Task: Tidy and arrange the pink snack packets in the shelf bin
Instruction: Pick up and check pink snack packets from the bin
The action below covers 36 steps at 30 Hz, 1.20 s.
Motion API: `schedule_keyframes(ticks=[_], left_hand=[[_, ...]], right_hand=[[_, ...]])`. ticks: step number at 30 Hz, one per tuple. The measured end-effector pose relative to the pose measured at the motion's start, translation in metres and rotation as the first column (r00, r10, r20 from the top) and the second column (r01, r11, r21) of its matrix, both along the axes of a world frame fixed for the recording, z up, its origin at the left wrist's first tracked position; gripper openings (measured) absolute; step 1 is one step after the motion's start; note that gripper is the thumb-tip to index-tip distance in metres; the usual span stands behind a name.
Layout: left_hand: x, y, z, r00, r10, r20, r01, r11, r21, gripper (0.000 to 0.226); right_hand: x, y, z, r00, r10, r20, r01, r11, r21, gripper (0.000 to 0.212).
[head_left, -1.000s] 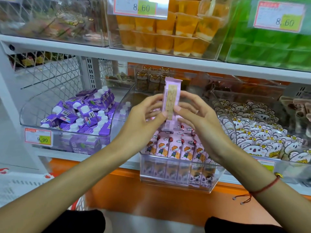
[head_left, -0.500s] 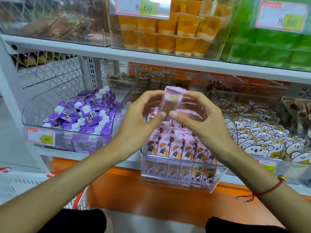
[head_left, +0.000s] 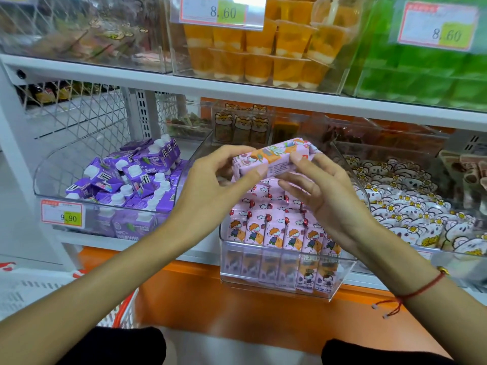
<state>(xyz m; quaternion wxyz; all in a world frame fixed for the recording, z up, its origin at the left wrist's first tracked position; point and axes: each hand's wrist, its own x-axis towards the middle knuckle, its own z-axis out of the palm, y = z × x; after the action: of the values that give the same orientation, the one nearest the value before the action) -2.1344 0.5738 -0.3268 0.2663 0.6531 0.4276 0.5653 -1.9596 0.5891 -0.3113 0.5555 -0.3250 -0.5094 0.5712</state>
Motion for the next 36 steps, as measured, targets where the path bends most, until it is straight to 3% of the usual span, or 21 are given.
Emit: schedule_keyframes(ticks=[2, 8, 14, 16, 18, 21, 24, 31, 34, 36], left_hand=[[0.001, -0.002, 0.000, 0.999, 0.026, 0.021, -0.027, 0.999, 0.038, 0.022], [0.006, -0.008, 0.002, 0.991, 0.131, 0.032, -0.134, 0.983, 0.124, 0.026], [0.007, -0.010, 0.000, 0.988, 0.151, -0.025, -0.145, 0.976, 0.163, 0.029], [0.006, -0.008, -0.003, 0.992, 0.072, -0.100, -0.060, 0.991, 0.119, 0.036], [0.005, -0.006, -0.006, 0.989, -0.021, -0.146, 0.031, 0.997, 0.064, 0.045], [0.003, -0.001, -0.007, 0.993, -0.077, -0.086, 0.084, 0.993, 0.087, 0.038], [0.001, 0.001, -0.007, 0.992, -0.089, -0.087, 0.101, 0.986, 0.136, 0.037], [0.003, -0.003, -0.004, 0.994, -0.091, -0.068, 0.101, 0.981, 0.168, 0.050], [-0.007, 0.002, 0.003, 0.993, 0.024, 0.119, -0.046, 0.982, 0.184, 0.051], [-0.019, 0.009, 0.006, 0.951, 0.146, 0.273, -0.202, 0.961, 0.190, 0.048]], right_hand=[[-0.001, 0.000, -0.002, 0.999, 0.015, -0.038, -0.018, 0.998, -0.061, 0.048], [-0.005, -0.001, -0.003, 0.998, 0.033, 0.052, -0.024, 0.985, -0.169, 0.031], [-0.006, -0.003, -0.002, 0.997, 0.074, -0.004, -0.074, 0.977, -0.202, 0.026], [-0.006, -0.003, -0.002, 1.000, 0.008, 0.017, -0.007, 0.996, -0.089, 0.031], [-0.005, -0.004, -0.001, 0.978, -0.137, 0.160, 0.110, 0.980, 0.165, 0.040], [-0.004, -0.009, -0.001, 0.901, -0.284, 0.329, 0.071, 0.843, 0.534, 0.043], [-0.005, -0.010, -0.002, 0.861, -0.336, 0.381, 0.024, 0.776, 0.631, 0.038], [-0.004, -0.006, -0.003, 0.842, -0.306, 0.445, -0.020, 0.806, 0.592, 0.037], [0.000, 0.007, 0.000, 0.788, -0.139, 0.600, -0.162, 0.894, 0.419, 0.050], [0.001, 0.027, -0.002, 0.715, -0.171, 0.677, -0.113, 0.928, 0.354, 0.048]])
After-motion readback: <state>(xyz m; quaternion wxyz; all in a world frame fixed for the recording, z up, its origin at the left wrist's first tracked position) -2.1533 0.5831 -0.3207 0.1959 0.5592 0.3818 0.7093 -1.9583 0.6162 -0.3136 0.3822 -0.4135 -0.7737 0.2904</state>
